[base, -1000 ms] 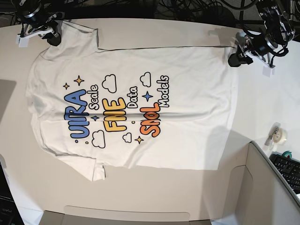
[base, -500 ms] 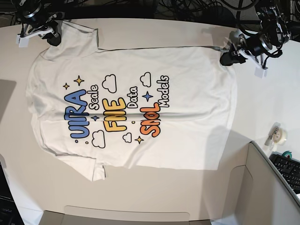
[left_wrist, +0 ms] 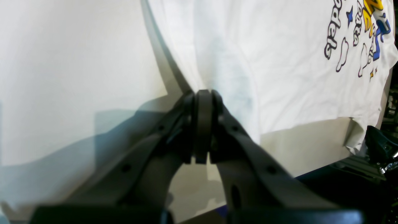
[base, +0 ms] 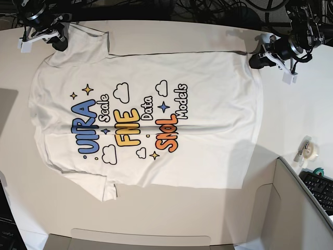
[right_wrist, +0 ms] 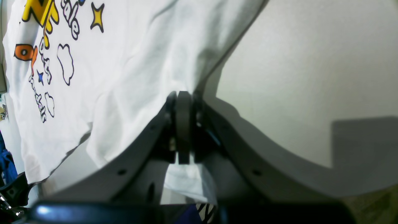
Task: Layout the t-shirt on the table in an organized manner, then fold the t-shirt properly
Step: 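Grasp the collar-side corners with both grippers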
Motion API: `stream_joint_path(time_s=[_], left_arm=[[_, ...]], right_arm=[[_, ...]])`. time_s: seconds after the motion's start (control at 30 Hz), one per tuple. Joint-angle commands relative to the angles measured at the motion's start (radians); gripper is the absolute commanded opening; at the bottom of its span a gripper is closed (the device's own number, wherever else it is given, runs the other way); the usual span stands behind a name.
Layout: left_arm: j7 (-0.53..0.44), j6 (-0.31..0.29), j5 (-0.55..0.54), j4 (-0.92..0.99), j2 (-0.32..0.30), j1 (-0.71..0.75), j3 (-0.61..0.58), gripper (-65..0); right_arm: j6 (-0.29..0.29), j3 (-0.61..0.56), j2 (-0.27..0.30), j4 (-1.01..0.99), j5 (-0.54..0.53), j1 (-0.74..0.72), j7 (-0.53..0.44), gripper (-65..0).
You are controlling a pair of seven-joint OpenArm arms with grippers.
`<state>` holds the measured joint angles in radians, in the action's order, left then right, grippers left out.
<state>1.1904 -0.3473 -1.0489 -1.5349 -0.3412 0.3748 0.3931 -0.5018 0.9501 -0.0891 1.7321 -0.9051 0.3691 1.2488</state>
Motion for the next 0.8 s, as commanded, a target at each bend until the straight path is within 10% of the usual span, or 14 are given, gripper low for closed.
stream_joint_path(time_s=[0.0,0.23,0.77], left_arm=[[0.041,0.026,0.100,-0.022,-0.006,0.025,0.000,-64.9],[0.003,-0.108,0.100,-0.221,-0.006,0.082,0.000,-64.7],[0.003,-0.109,0.100,-0.355,-0.008,0.077,0.089,-64.7]], right_arm=[[0.010,-0.001,0.001,0.016,0.056,0.014,0.061,-65.0],[0.010,0.000,0.028,0.107,0.056,0.015,0.095,-65.0],[0.010,0.000,0.030,0.296,0.024,0.075,0.101,-65.0]])
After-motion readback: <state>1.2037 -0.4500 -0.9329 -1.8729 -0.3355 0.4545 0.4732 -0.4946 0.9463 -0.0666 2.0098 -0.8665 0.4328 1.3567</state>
